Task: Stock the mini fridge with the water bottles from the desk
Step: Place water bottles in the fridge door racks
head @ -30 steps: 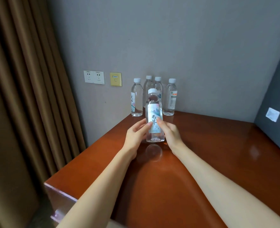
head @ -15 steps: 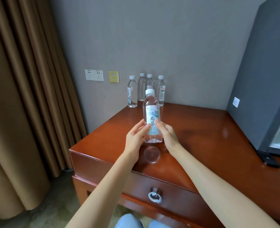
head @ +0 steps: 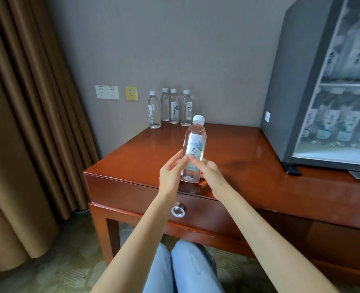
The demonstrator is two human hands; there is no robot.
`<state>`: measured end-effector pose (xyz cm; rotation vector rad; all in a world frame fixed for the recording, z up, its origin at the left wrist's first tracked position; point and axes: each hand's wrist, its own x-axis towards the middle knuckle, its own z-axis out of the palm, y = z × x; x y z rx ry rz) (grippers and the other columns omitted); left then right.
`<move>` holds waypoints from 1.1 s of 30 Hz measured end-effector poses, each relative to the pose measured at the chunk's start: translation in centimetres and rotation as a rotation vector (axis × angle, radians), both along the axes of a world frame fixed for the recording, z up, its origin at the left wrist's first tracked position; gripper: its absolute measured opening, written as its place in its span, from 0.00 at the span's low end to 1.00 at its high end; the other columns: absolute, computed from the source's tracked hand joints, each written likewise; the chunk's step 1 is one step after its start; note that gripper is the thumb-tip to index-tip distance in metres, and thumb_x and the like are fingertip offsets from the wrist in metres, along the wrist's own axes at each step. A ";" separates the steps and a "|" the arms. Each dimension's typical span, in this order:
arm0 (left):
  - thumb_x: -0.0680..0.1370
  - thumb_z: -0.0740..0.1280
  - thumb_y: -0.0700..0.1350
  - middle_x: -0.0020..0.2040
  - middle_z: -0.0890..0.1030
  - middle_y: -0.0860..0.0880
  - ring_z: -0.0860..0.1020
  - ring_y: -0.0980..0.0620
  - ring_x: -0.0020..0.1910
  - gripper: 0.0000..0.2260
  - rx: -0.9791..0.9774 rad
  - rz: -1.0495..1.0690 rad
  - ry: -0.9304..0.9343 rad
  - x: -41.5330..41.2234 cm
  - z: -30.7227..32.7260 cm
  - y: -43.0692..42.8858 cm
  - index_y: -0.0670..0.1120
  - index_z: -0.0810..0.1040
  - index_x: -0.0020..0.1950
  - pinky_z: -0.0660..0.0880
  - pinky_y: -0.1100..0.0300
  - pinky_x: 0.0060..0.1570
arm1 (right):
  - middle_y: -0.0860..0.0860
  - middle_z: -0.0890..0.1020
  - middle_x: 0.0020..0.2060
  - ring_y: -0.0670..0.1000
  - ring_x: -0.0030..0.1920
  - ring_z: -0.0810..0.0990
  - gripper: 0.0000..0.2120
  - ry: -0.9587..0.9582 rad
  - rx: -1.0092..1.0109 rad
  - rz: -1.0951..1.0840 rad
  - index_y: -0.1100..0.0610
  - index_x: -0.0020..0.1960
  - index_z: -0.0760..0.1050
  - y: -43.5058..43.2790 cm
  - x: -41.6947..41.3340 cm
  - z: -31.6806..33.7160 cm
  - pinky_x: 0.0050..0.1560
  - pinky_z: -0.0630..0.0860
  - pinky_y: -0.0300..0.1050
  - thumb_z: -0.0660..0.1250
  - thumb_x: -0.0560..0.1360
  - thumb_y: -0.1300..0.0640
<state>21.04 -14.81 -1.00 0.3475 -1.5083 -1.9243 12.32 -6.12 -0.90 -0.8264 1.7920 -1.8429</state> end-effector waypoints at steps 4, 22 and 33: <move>0.77 0.68 0.48 0.57 0.83 0.46 0.82 0.40 0.54 0.21 -0.055 -0.132 -0.013 0.2 -0.4 2.8 0.48 0.73 0.70 0.74 0.50 0.62 | 0.41 0.85 0.43 0.41 0.44 0.84 0.21 0.067 -0.006 -0.080 0.45 0.55 0.75 4.1 0.8 -0.3 0.36 0.75 0.29 0.67 0.67 0.34; 0.77 0.70 0.44 0.61 0.81 0.49 0.79 0.48 0.61 0.15 -0.119 -0.530 -0.038 -6.3 0.2 16.1 0.54 0.76 0.62 0.72 0.48 0.66 | 0.46 0.83 0.55 0.43 0.55 0.82 0.27 0.153 0.026 -0.330 0.48 0.64 0.74 21.5 -2.4 0.0 0.50 0.76 0.35 0.67 0.68 0.38; 0.77 0.70 0.45 0.61 0.81 0.49 0.80 0.49 0.59 0.18 -0.137 -0.846 -0.009 -12.5 -0.2 28.2 0.51 0.75 0.66 0.73 0.47 0.64 | 0.42 0.84 0.45 0.37 0.44 0.83 0.07 0.124 0.050 -0.665 0.45 0.54 0.75 34.6 -4.1 -0.3 0.40 0.74 0.26 0.67 0.77 0.49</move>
